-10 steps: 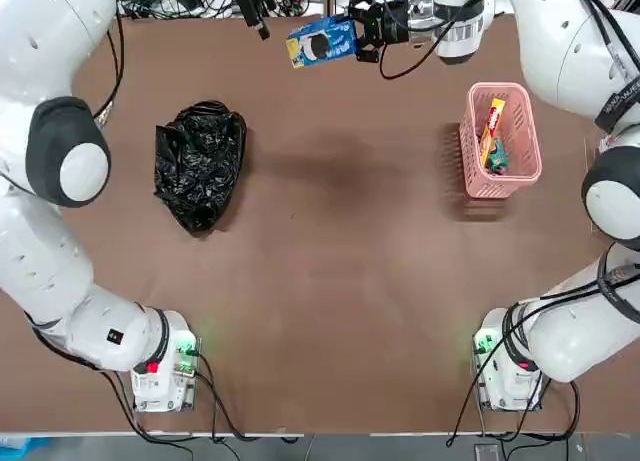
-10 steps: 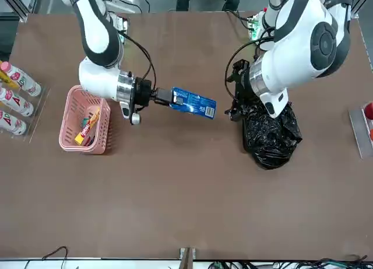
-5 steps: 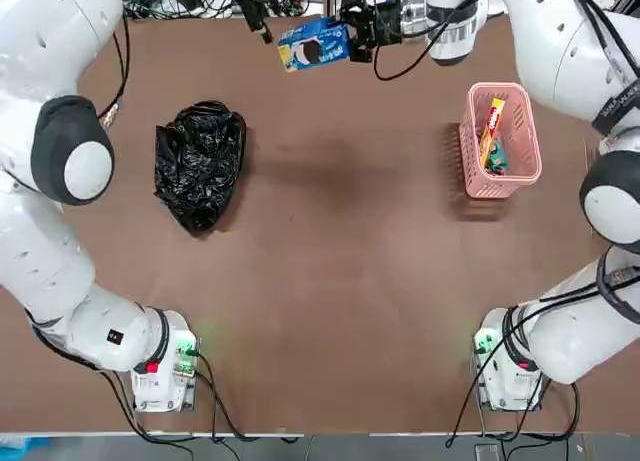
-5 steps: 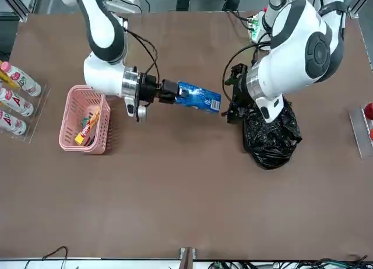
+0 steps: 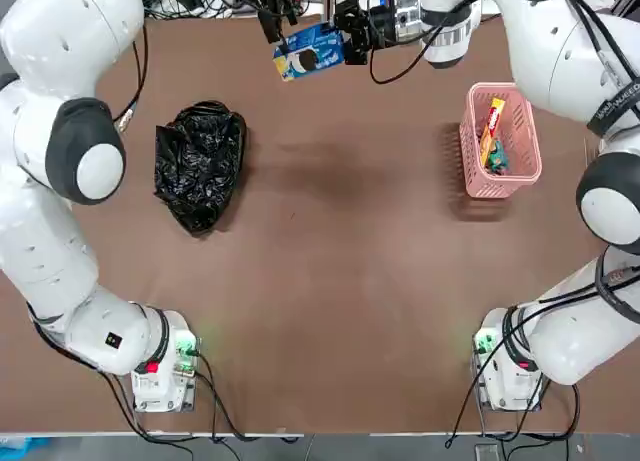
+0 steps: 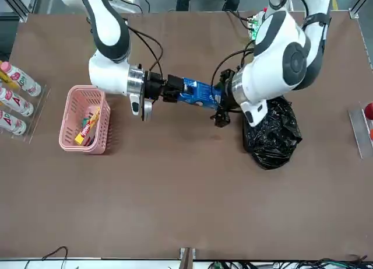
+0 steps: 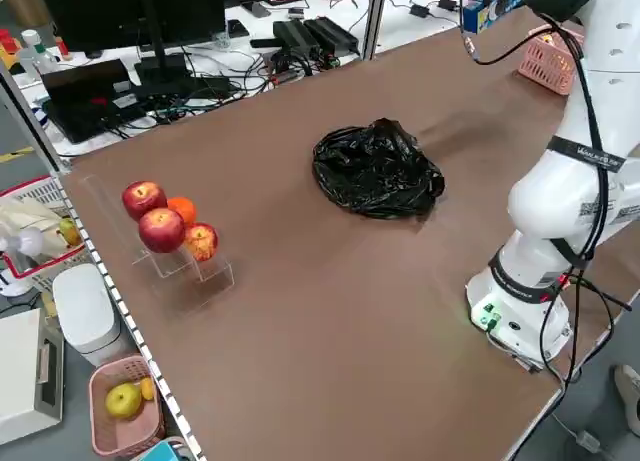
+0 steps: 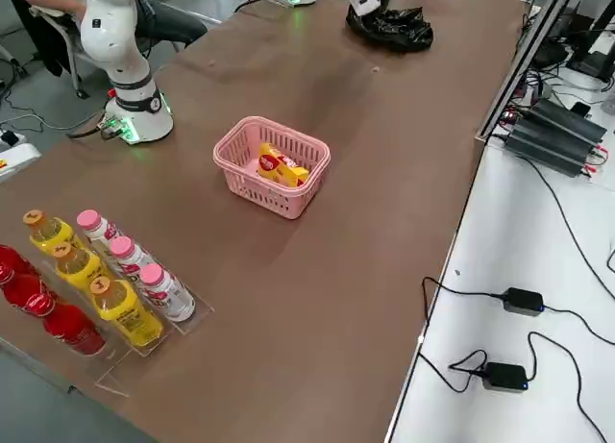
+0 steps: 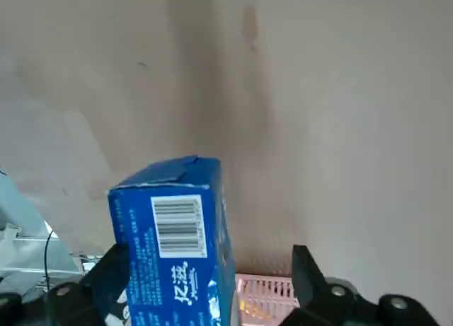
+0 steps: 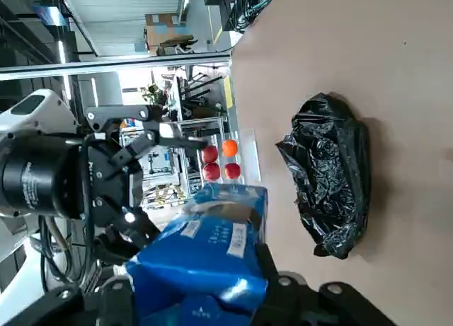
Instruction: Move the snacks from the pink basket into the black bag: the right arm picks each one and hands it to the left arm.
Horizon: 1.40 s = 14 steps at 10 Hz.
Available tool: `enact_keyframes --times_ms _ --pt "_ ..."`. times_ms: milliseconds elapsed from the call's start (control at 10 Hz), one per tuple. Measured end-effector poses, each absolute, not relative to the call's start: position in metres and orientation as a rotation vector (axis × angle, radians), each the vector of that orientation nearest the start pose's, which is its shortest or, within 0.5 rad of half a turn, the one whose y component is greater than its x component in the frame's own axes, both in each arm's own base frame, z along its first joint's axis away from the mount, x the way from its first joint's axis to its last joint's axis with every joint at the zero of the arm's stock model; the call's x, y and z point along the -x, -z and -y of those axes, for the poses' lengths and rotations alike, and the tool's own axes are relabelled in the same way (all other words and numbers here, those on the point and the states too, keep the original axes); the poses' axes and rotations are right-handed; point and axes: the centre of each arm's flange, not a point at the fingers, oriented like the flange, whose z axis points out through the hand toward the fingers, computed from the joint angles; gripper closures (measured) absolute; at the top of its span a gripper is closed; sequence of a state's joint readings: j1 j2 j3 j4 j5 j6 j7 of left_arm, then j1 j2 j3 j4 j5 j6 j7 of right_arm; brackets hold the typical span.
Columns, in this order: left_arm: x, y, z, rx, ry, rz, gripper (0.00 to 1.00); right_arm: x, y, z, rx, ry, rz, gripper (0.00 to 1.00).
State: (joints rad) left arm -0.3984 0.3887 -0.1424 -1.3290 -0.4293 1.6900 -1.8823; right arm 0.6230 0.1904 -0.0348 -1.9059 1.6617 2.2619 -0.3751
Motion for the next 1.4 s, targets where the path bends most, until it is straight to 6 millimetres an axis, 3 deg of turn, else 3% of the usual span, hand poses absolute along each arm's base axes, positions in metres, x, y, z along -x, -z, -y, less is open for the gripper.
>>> enact_keyframes --times_ms 400,900,1200,1400 --pt "-0.553 -0.515 0.372 2.41 -0.783 1.995 0.0 -0.509 -0.439 -0.379 1.834 -0.022 -0.129 0.44" --pt "-0.541 -0.522 0.37 2.37 -0.846 1.941 0.01 -0.508 -0.444 -0.382 1.825 -0.024 -0.116 0.45" --pt "-0.546 -0.515 0.368 2.358 -0.847 1.953 0.43 -0.505 -0.438 -0.383 1.83 -0.036 -0.117 0.45" --pt "-0.549 -0.514 0.366 2.352 -0.846 1.965 0.53 -0.505 -0.437 -0.384 1.831 -0.038 -0.117 0.45"
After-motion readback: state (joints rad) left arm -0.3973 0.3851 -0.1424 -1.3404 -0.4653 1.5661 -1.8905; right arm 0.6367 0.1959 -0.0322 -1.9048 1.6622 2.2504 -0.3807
